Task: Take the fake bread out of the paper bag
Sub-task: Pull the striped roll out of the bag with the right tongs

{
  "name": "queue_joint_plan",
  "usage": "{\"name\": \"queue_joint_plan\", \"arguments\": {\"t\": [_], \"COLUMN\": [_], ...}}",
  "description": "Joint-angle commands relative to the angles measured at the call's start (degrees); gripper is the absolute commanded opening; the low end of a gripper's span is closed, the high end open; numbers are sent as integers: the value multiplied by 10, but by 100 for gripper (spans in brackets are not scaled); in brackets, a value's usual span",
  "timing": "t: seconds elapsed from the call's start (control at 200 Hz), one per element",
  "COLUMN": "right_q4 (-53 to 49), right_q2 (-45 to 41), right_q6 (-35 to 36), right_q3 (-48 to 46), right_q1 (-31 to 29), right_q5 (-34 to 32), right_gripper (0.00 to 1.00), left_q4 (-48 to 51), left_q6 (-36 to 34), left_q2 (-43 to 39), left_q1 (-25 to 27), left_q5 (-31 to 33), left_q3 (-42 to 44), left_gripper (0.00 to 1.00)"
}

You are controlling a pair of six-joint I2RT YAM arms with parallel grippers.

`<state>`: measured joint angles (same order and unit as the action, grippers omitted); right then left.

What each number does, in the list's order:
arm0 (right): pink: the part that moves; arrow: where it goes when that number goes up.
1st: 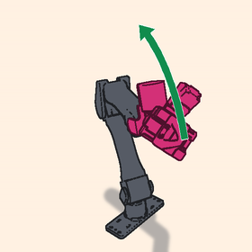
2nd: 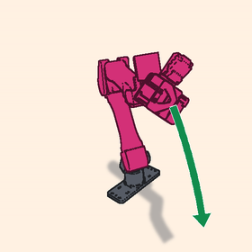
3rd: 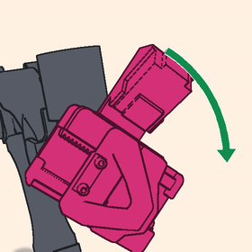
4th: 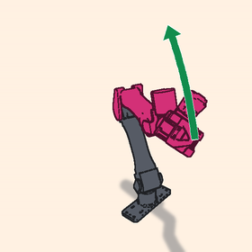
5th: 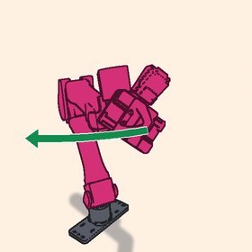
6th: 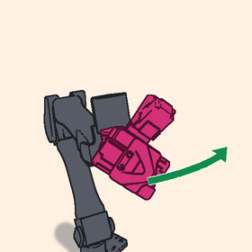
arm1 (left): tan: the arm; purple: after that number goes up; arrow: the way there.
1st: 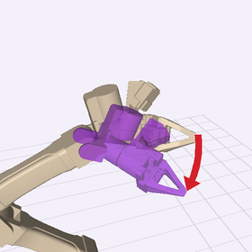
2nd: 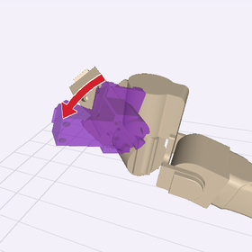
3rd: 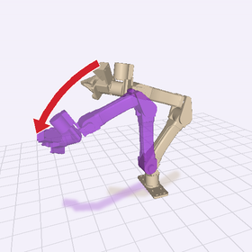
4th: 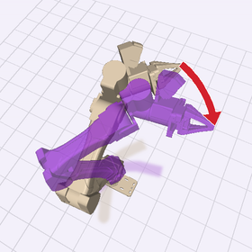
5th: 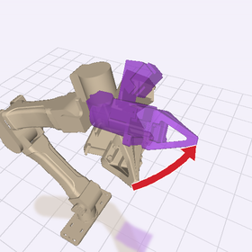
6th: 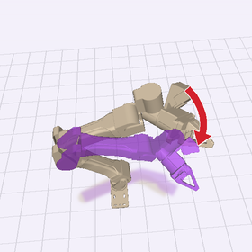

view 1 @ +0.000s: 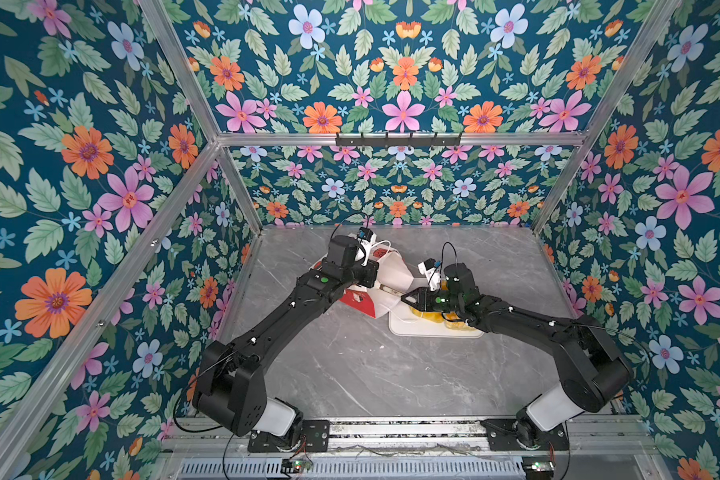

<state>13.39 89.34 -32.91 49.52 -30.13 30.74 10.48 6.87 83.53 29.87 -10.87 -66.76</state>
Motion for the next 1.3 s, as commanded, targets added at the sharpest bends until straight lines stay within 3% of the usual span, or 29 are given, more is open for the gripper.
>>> {"name": "queue_joint_plan", "arguments": {"t": [0.0,0.91,1.295], "right_q4": [-44,-341,-467], "right_q2": [-27,-290,-353], "right_q6": [23,84,100], "right_q3": [-3,-6,6], "right_q1": [3,43,44], "right_q5": [-16,-53,39], "right_gripper": [14,14,15], "left_q4": [-7,-42,-52], "left_q6": [-6,-5,3], "left_q2": [-2,5,18], "left_q1": [-1,-1,0], "left_q5": [10,21,58], "left_q3": [4,30,15], "left_gripper": [0,0,0]}}
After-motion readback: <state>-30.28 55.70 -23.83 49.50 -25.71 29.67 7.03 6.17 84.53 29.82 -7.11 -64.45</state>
